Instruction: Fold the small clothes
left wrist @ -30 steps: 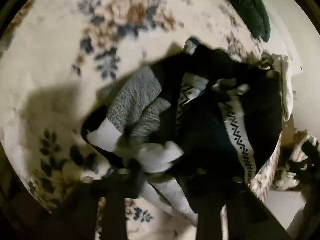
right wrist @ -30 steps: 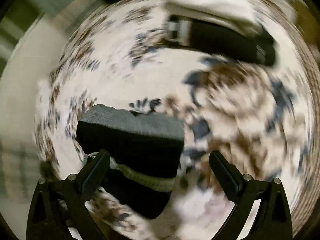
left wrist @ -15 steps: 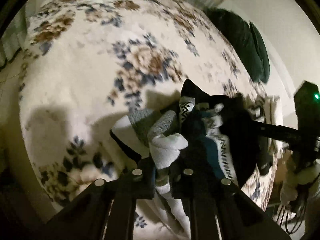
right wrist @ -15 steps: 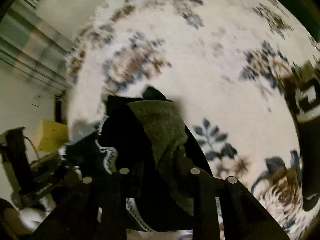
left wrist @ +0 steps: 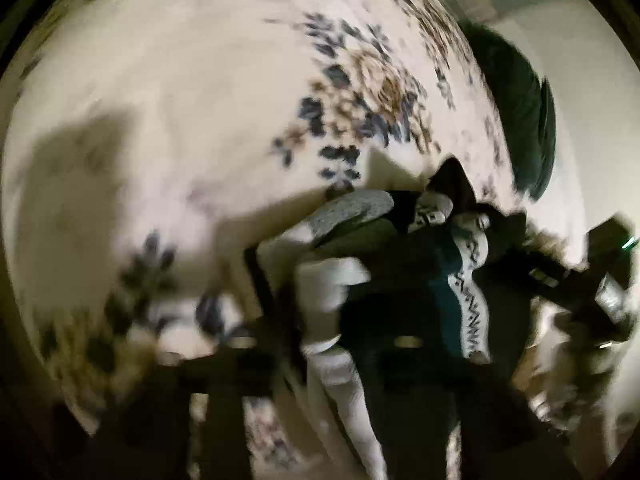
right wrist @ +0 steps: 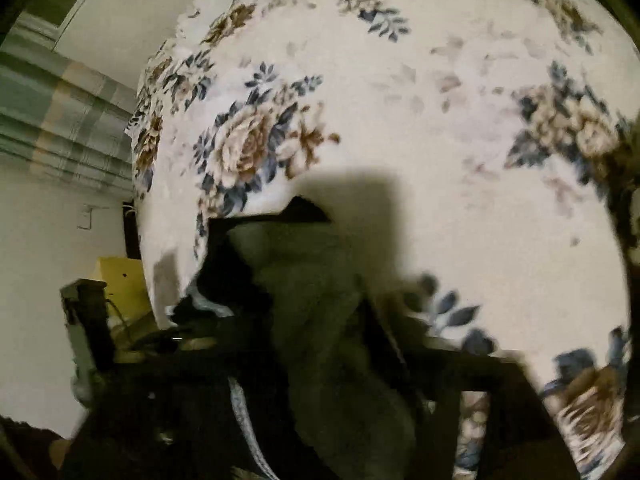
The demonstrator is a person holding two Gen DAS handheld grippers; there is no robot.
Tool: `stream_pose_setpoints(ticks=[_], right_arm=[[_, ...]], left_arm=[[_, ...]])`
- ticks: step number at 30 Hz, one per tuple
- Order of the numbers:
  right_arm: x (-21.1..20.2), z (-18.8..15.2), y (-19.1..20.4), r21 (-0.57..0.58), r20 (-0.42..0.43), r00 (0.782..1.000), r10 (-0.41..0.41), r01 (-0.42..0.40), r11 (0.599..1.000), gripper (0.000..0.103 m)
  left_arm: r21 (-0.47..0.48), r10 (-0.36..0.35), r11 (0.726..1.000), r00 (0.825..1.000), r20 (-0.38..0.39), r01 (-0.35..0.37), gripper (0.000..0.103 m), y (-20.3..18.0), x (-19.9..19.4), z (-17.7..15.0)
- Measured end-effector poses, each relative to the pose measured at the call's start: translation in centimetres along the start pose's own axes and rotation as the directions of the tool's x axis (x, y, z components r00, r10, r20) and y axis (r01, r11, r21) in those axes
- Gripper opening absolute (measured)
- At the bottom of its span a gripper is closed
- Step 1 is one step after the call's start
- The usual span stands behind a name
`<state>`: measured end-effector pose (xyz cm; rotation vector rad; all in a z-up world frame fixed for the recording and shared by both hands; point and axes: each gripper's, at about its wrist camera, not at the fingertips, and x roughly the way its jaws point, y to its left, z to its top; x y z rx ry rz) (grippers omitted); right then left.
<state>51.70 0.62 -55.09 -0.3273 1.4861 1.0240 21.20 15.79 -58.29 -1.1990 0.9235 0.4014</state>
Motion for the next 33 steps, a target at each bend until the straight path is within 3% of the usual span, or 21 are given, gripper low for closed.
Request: stream_pose_setpoints(ticks=[1, 2, 5, 10, 14, 16, 20, 23, 24, 27, 30, 33], right_arm=[[-0.1, -0.2, -0.5, -0.01, -0.003, 1.0, 0.012, -0.012, 1.0, 0.096], [0.1, -0.5, -1.2, -0.014, -0.023, 0.999, 0.029, -0.029, 0.999, 0.096], [1.8, -1.6, -3.1, 0.009, -0.108, 0.987, 0.119, -0.119, 0.993, 0.098], [5.2, -2.6, -4.7, 0.068, -0.2, 0.938, 0.282, -0.273, 0.96, 0.103], [7.4, -2.6, -5.4, 0.131, -0.242, 0.907, 0.343, -0.32, 0.938, 0.103], [7.3, -2.5, -5.6, 0.162, -0.232, 0.898, 0.373, -0.343, 0.925, 0.103], [3.2, -4.2, -6.5, 0.212, -0.1, 0.912, 0.397, -0.37, 0.905, 0.103], [-1.0, -7.9, -7.3, 0.254, 0.042, 0.952, 0.303, -0.304, 0.918, 0.103], [-2.0, -9.5, -7.5, 0.282, 0.078, 0.96, 0.268, -0.279, 0.918, 0.103], [-3.0, -13.6, -7.8, 0.364, 0.141, 0.969, 0.202, -0.241, 0.9, 0.103], [-2.5, -17.6, -7.7, 0.456, 0.175, 0.976, 0.131, -0.199, 0.867, 0.103], [-1.3, -19.9, -7.0, 0.519, 0.204, 0.97, 0.134, -0.224, 0.825, 0.103]], left_arm=[[-0.032, -0.023, 0.999, 1.0, 0.011, 0.023, 0.071, 0.4, -0.7, -0.7], [-0.069, -0.059, 0.996, 0.998, 0.026, 0.061, 0.072, 0.9, -1.3, -1.6], [-0.121, -0.13, 0.984, 0.991, 0.007, 0.13, 0.073, 1.3, -0.8, -3.5], [-0.097, -0.143, 0.986, 0.988, -0.065, 0.136, 0.073, 0.3, 4.1, -4.0], [-0.137, -0.157, 0.979, 0.987, -0.026, 0.152, 0.073, 0.5, 5.1, -2.8], [-0.141, -0.16, 0.978, 0.987, -0.026, 0.155, 0.073, 0.4, 5.0, -2.3], [-0.073, -0.078, 0.995, 0.994, -0.073, 0.073, 0.071, -0.9, 2.8, -1.6], [0.084, 0.015, 0.996, 0.999, -0.03, -0.012, 0.073, -3.6, -1.2, -0.7], [0.16, 0.052, 0.986, 0.999, 0.0, -0.051, 0.073, -5.2, -2.6, -0.2], [0.347, 0.072, 0.935, 0.997, 0.018, -0.073, 0.073, -9.7, -3.8, 1.6], [0.536, 0.087, 0.841, 0.996, -0.004, -0.071, 0.073, -14.2, -2.2, 3.2], [0.684, 0.168, 0.727, 0.981, -0.096, -0.058, 0.073, -17.5, 2.8, 3.8]])
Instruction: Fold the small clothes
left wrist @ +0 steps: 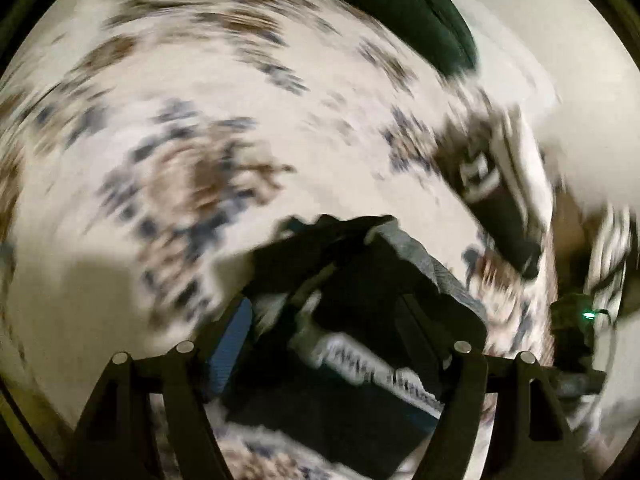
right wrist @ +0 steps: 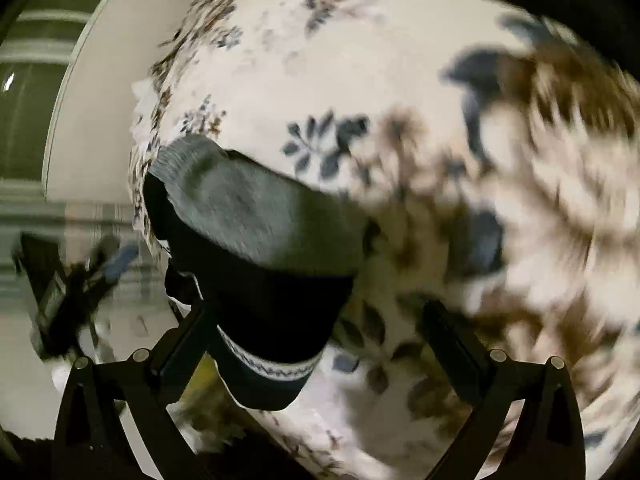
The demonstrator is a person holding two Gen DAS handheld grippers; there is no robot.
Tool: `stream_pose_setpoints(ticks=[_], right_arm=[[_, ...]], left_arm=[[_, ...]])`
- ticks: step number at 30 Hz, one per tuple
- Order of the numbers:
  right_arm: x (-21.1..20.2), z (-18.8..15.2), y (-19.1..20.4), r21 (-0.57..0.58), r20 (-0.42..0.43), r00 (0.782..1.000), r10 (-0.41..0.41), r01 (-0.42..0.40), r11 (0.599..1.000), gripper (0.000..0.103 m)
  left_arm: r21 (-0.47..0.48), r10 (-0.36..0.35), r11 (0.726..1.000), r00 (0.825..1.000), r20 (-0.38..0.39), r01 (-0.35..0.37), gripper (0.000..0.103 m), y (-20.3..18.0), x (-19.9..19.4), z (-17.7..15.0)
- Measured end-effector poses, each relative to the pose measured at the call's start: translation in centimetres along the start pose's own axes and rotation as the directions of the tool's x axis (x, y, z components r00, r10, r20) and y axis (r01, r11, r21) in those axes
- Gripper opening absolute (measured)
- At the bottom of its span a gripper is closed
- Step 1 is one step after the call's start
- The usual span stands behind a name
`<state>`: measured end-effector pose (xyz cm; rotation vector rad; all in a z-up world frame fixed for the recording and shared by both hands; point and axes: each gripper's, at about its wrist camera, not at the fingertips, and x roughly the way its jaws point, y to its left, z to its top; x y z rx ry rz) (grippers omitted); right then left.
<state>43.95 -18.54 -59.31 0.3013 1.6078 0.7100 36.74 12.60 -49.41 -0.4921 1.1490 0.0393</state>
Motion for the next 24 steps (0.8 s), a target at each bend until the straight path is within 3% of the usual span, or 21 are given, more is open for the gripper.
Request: stream_pose_setpoints(ticks=[3, 4, 5, 6, 8, 9, 11, 12, 13, 14, 15, 16, 17, 19, 23, 24], right_arm=[[0.5, -2.2, -0.4, 0.036, 0.018, 1.0, 0.017, -0.018, 0.999, 0.103], [0.7, -2.8, -0.7, 0.053, 0.022, 0.999, 0.03, -0.032, 0.998, 0.103], [1.0, -3.3, -0.9, 0.077, 0.032, 0.999, 0.039, -0.042, 0.996, 0.103], [1.4, -3.6, -0.9, 0.096, 0.043, 0.998, 0.039, -0.043, 0.994, 0.103], [1.9, -4.2, -1.4, 0.139, 0.074, 0.996, 0.051, -0.061, 0.988, 0.103], [2.1, -4.3, -1.6, 0.161, 0.093, 0.994, 0.059, -0.073, 0.984, 0.103], [2.5, -4.4, -2.2, 0.203, 0.126, 0.987, 0.1, -0.124, 0.971, 0.101], [2.8, -4.3, -2.2, 0.218, 0.142, 0.983, 0.117, -0.146, 0.965, 0.092], [3.0, -4.2, -2.2, 0.23, 0.155, 0.978, 0.139, -0.172, 0.958, 0.079], [3.3, -4.1, -2.1, 0.245, 0.165, 0.975, 0.147, -0.185, 0.952, 0.079], [3.3, -3.9, -1.8, 0.247, 0.175, 0.975, 0.14, -0.181, 0.952, 0.079], [3.3, -3.7, -1.4, 0.238, 0.185, 0.973, 0.138, -0.18, 0.954, 0.078], [3.1, -3.4, -1.0, 0.231, 0.198, 0.971, 0.136, -0.181, 0.956, 0.076], [3.0, -2.8, 0.0, 0.23, 0.202, 0.973, 0.11, -0.156, 0.961, 0.072], [2.0, -2.1, 1.9, 0.235, 0.194, 0.981, -0.01, -0.037, 0.971, 0.072], [1.7, -2.1, 2.1, 0.245, 0.194, 0.981, -0.028, -0.021, 0.969, 0.072]], left_arm=[[0.136, 0.028, 0.991, 0.992, -0.125, -0.011, 0.073, -1.3, 4.7, 0.8], [0.171, 0.028, 0.985, 0.99, -0.136, -0.005, 0.067, -1.7, 5.6, 0.8], [0.189, -0.015, 0.981, 0.992, -0.127, 0.039, 0.055, -2.0, 5.8, 0.8], [0.182, -0.083, 0.978, 0.988, -0.131, 0.106, 0.021, -2.3, 5.6, 0.9], [0.153, -0.169, 0.969, 0.973, -0.16, 0.193, 0.019, -2.3, 5.2, 1.0], [0.115, -0.233, 0.96, 0.957, -0.175, 0.255, 0.018, -1.8, 5.1, 1.1], [-0.044, -0.384, 0.923, 0.9, -0.206, 0.383, 0.018, 0.2, 5.4, 1.0], [-0.169, -0.489, 0.871, 0.847, -0.207, 0.461, 0.018, 1.8, 5.9, 0.7], [-0.266, -0.55, 0.826, 0.812, -0.195, 0.496, 0.018, 3.3, 6.3, 0.6], [-0.321, -0.575, 0.802, 0.796, -0.19, 0.503, 0.018, 4.5, 6.8, 0.5], [-0.331, -0.551, 0.817, 0.809, -0.204, 0.473, 0.018, 5.6, 7.1, 0.4], [-0.233, -0.462, 0.881, 0.852, -0.246, 0.411, 0.019, 6.2, 7.4, 0.5], [-0.174, -0.436, 0.899, 0.86, -0.264, 0.403, 0.019, 6.1, 7.4, 0.7], [-0.167, -0.454, 0.891, 0.843, -0.289, 0.422, 0.019, 6.2, 7.5, 0.9], [0.021, -0.376, 0.913, 0.86, -0.345, 0.408, 0.025, 2.9, 4.9, 3.0], [0.056, -0.37, 0.909, 0.863, -0.343, 0.412, 0.035, 2.0, 3.9, 3.7]])
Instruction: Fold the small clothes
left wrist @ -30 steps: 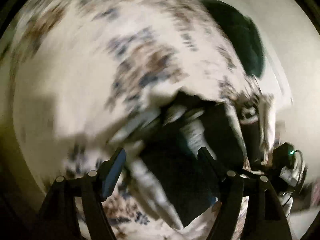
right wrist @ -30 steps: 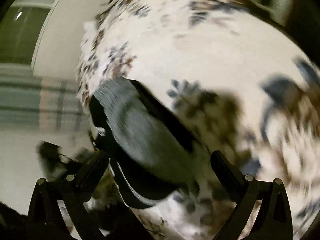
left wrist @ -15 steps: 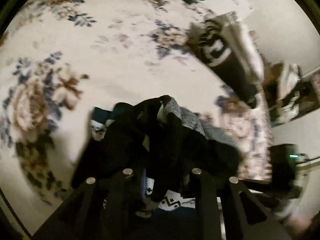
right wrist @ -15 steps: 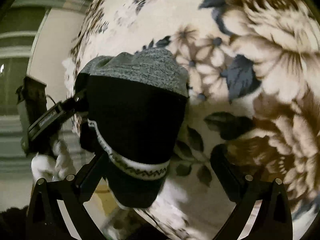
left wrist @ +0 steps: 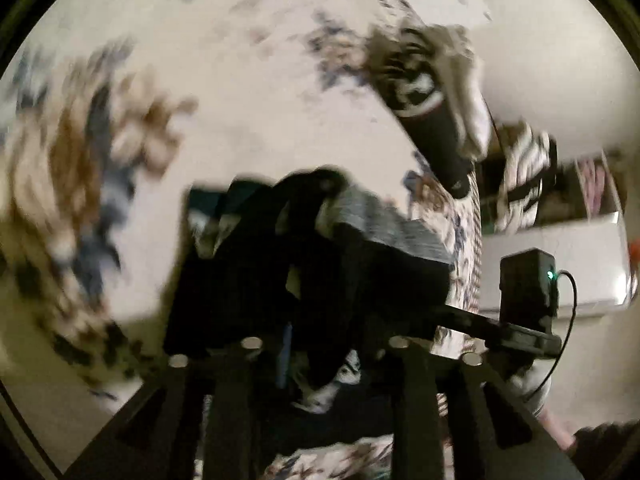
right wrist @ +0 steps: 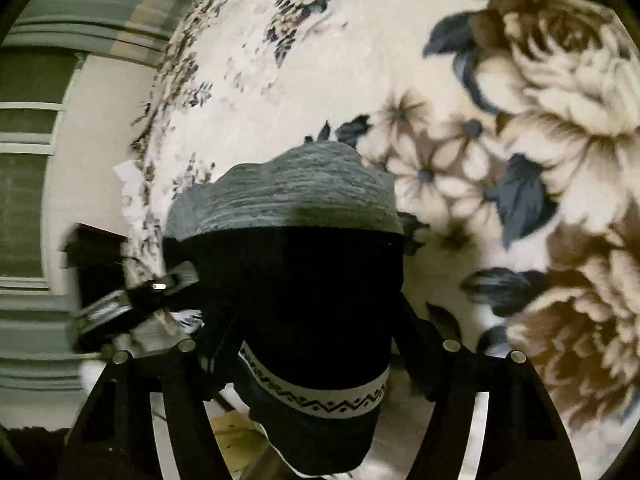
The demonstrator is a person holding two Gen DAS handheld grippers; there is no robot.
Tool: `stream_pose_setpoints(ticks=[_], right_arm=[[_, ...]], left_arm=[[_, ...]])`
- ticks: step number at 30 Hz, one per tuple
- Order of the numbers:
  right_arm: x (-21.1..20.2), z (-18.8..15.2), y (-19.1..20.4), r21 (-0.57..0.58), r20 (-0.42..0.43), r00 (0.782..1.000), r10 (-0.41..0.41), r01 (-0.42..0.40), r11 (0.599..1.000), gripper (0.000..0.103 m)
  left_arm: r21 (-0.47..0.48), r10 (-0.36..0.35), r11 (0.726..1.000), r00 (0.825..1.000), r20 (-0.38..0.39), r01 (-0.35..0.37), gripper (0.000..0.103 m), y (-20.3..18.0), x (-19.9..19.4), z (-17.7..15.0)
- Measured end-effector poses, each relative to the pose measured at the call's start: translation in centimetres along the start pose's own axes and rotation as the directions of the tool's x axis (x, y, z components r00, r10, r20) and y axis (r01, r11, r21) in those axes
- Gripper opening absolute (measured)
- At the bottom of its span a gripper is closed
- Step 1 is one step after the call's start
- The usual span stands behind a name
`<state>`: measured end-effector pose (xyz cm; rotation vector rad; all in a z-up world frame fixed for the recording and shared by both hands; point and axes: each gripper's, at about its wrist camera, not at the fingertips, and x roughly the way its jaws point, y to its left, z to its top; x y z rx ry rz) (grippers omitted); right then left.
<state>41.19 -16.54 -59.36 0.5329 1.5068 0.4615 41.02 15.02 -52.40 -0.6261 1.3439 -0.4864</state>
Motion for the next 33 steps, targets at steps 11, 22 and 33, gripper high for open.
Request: stream_pose_setpoints(ticks=[11, 22, 33], right_arm=[[-2.6, -1.3, -1.6, 0.15, 0.107, 0.994, -0.006, -0.01, 0.989, 0.073], [-1.6, -1.7, -1.3, 0.156, 0.122, 0.992, -0.031, 0.011, 0.988, 0.074], [-2.1, -3.8, -3.0, 0.202, 0.117, 0.993, -0.021, -0.004, 0.979, 0.074]], left_arm=[[0.025, 0.029, 0.999, 0.999, -0.015, -0.028, 0.024, -0.5, 4.2, 5.9], [-0.055, 0.185, 0.982, 0.982, 0.04, -0.183, 0.003, 6.4, 0.1, 4.2], [-0.046, -0.023, 0.999, 0.999, -0.034, 0.022, 0.064, 1.4, 1.7, 1.8]])
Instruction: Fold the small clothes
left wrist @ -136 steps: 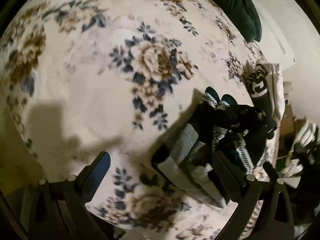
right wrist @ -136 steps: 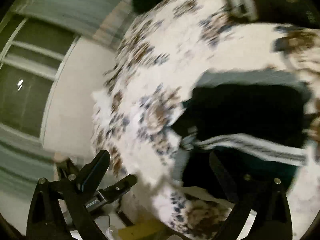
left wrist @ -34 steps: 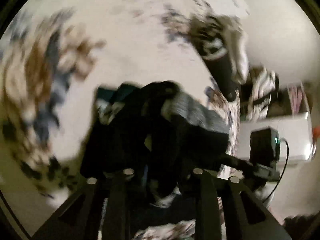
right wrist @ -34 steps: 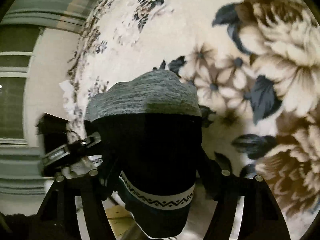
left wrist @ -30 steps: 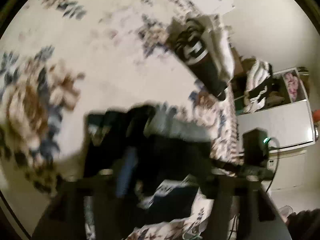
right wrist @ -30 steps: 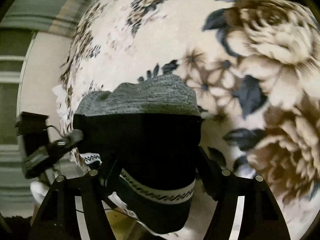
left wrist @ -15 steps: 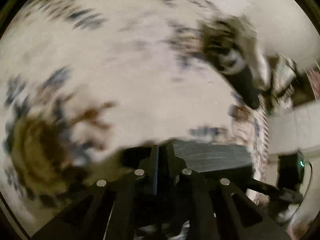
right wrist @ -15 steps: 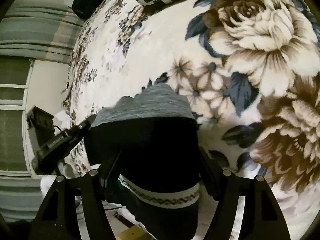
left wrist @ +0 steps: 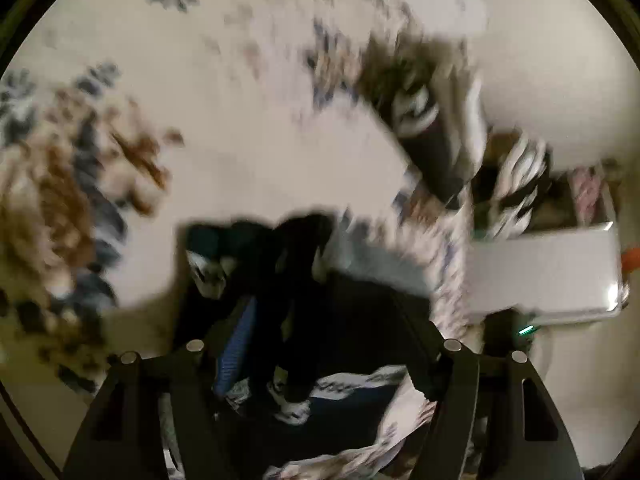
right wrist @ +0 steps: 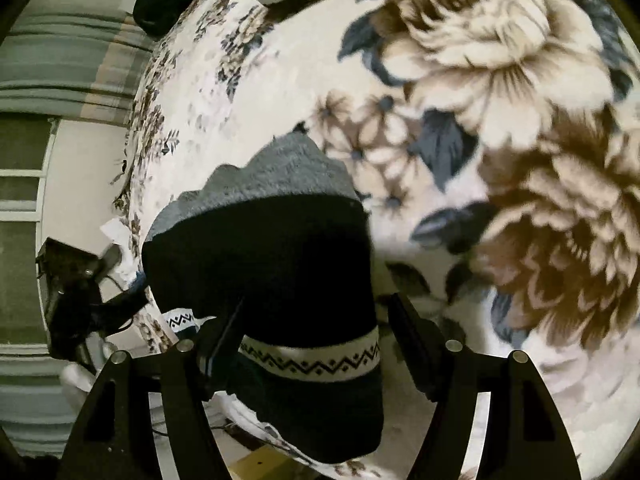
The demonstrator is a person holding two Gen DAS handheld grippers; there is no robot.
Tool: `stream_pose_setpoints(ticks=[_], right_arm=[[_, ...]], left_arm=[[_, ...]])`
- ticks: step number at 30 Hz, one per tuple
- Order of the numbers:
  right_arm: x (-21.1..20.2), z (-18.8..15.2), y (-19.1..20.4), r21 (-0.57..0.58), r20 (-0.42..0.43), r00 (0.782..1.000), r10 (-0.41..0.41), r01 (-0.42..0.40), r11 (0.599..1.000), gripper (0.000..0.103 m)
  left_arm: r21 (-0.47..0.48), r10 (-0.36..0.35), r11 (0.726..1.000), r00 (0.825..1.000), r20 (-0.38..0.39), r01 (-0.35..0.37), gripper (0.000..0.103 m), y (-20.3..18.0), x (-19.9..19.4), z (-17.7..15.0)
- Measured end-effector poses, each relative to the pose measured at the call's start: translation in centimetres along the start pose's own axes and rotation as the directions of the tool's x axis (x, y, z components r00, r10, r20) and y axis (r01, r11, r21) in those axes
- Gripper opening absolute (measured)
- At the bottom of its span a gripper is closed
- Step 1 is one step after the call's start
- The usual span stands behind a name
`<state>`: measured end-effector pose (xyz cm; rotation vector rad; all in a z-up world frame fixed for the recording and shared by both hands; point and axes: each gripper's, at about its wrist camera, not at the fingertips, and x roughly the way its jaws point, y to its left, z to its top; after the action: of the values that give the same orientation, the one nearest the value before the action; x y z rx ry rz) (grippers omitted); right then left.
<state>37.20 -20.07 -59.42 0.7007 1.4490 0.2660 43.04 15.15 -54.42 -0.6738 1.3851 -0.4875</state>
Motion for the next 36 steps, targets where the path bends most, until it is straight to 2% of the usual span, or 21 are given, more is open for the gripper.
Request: stream_pose_setpoints(ticks=[2, 3, 4, 8, 11, 13, 14, 15, 20, 23, 24, 26, 29, 32, 34, 36], right_arm=[[0.1, -0.2, -0.1, 0.004, -0.002, 1.0, 0.002, -0.002, 1.0, 0.074], [0.2, -0.2, -0.1, 0.005, -0.002, 1.0, 0.0, 0.0, 1.0, 0.074], [0.3, -0.2, 0.0, 0.005, -0.002, 1.0, 0.0, 0.001, 1.0, 0.074], [0.5, -0.2, 0.7, -0.018, 0.0, 1.0, 0.002, -0.002, 1.0, 0.074], [0.5, -0.2, 1.6, -0.046, -0.005, 1.0, 0.013, -0.013, 0.999, 0.074], [0.6, -0.3, 2.2, -0.064, -0.011, 1.0, 0.019, -0.019, 0.998, 0.075], [0.9, -0.4, 2.5, -0.072, -0.021, 1.0, 0.021, -0.022, 0.997, 0.076], [1.1, -0.5, 2.7, -0.079, -0.031, 0.999, 0.013, -0.016, 0.997, 0.079], [1.9, -0.9, 3.6, -0.101, -0.053, 0.999, 0.003, -0.008, 0.995, 0.079], [2.6, -0.9, 3.0, -0.087, -0.078, 0.997, 0.026, -0.033, 0.996, 0.079], [3.0, -0.8, 2.8, -0.099, -0.079, 0.997, 0.012, -0.02, 0.995, 0.079], [4.5, -0.6, 1.9, -0.109, -0.066, 0.996, -0.064, 0.056, 0.992, 0.079], [6.1, 0.0, 0.5, -0.042, -0.092, 0.995, -0.03, 0.027, 0.999, 0.082], [5.4, 0.2, 1.0, -0.061, -0.103, 0.995, 0.014, -0.02, 0.998, 0.082], [5.0, 0.0, 1.0, -0.055, -0.116, 0.992, 0.058, -0.065, 0.996, 0.084], [5.0, -0.2, 0.9, -0.057, -0.133, 0.988, 0.081, -0.089, 0.994, 0.087]], left_arm=[[0.082, 0.065, 0.994, 0.998, 0.015, -0.066, 0.059, -1.0, 1.7, -0.7], [0.127, 0.08, 0.988, 0.996, 0.035, -0.084, 0.029, -1.7, 2.0, -1.0], [0.152, 0.085, 0.984, 0.996, 0.04, -0.09, 0.021, -2.2, 1.9, -1.2], [0.184, 0.13, 0.971, 0.981, 0.141, -0.155, 0.018, -3.0, -0.7, -2.0], [0.117, 0.16, 0.977, 0.977, 0.14, -0.176, 0.018, -0.1, -1.6, -1.9], [0.025, 0.143, 0.989, 0.984, 0.11, -0.147, 0.019, 3.1, -1.0, -1.6], [0.01, 0.132, 0.991, 0.986, 0.099, -0.133, 0.019, 3.8, -0.6, -1.4], [0.004, 0.134, 0.991, 0.986, 0.103, -0.135, 0.019, 4.0, -0.5, -1.2], [0.038, 0.136, 0.989, 0.985, 0.103, -0.14, 0.019, 3.2, -1.0, -0.8], [0.041, 0.124, 0.991, 0.988, 0.092, -0.128, 0.023, 4.4, -0.3, -1.2], [0.047, 0.1, 0.993, 0.991, 0.086, -0.104, 0.025, 5.2, -0.2, -1.4], [0.022, 0.05, 0.998, 0.996, 0.077, -0.052, 0.025, 6.1, 0.2, -1.2], [0.02, 0.025, 0.999, 0.998, 0.062, -0.027, 0.028, 5.3, -0.7, -1.1], [-0.032, -0.051, 0.998, 0.996, 0.079, 0.053, 0.042, 4.5, -2.6, -1.6], [-0.062, -0.119, 0.99, 0.985, 0.127, 0.127, 0.072, 4.1, -3.8, -2.6], [-0.071, -0.159, 0.983, 0.977, 0.14, 0.17, 0.076, 3.5, -3.9, -3.8]])
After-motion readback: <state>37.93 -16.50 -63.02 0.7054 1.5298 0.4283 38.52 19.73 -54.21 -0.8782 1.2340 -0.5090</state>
